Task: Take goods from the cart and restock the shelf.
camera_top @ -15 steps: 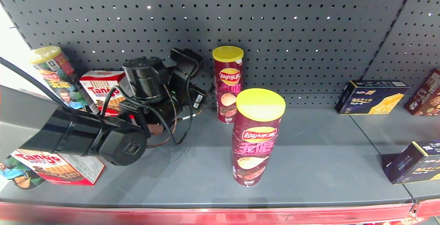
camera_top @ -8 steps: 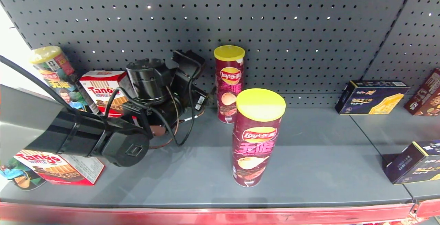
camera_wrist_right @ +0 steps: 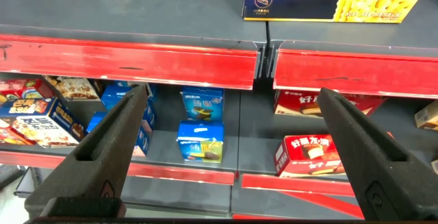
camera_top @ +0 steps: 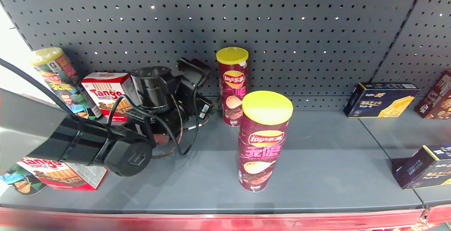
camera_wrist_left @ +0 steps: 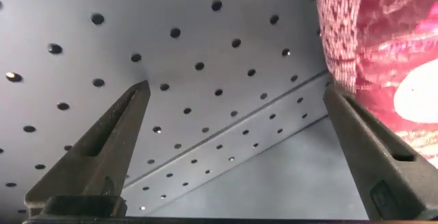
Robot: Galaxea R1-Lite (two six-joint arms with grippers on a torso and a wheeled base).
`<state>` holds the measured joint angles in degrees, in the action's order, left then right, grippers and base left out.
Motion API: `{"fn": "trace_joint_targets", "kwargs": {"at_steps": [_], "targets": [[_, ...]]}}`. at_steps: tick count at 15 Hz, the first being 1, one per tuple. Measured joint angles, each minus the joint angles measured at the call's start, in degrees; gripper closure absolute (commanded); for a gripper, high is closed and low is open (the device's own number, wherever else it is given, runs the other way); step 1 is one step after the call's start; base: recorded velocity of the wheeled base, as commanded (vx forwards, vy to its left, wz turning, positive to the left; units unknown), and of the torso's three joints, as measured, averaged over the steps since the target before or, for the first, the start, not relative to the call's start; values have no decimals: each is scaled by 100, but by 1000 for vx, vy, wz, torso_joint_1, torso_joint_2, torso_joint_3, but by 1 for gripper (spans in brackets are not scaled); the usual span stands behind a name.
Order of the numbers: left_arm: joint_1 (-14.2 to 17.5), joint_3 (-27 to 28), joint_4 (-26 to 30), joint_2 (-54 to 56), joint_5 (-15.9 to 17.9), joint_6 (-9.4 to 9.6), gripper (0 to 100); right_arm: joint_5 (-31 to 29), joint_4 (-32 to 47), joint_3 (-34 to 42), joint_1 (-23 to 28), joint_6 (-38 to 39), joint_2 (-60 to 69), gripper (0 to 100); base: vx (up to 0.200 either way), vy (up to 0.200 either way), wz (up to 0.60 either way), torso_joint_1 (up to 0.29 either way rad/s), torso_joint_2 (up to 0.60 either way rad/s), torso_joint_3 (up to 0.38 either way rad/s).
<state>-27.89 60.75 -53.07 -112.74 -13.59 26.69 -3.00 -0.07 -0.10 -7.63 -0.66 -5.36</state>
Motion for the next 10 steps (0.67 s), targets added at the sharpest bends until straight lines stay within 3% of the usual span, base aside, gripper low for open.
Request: {"fn": "trace_joint_targets", "kwargs": {"at_steps": [8,10], "targets": [[-44,-206,5,-27,-124,-26,0,0,0,0,0,-2,0,0,0,0,0,0,0,0],[-90,-217,7,-57,-124,-115,0,0,2,0,2,-2,0,0,0,0,0,0,0,0]]}}
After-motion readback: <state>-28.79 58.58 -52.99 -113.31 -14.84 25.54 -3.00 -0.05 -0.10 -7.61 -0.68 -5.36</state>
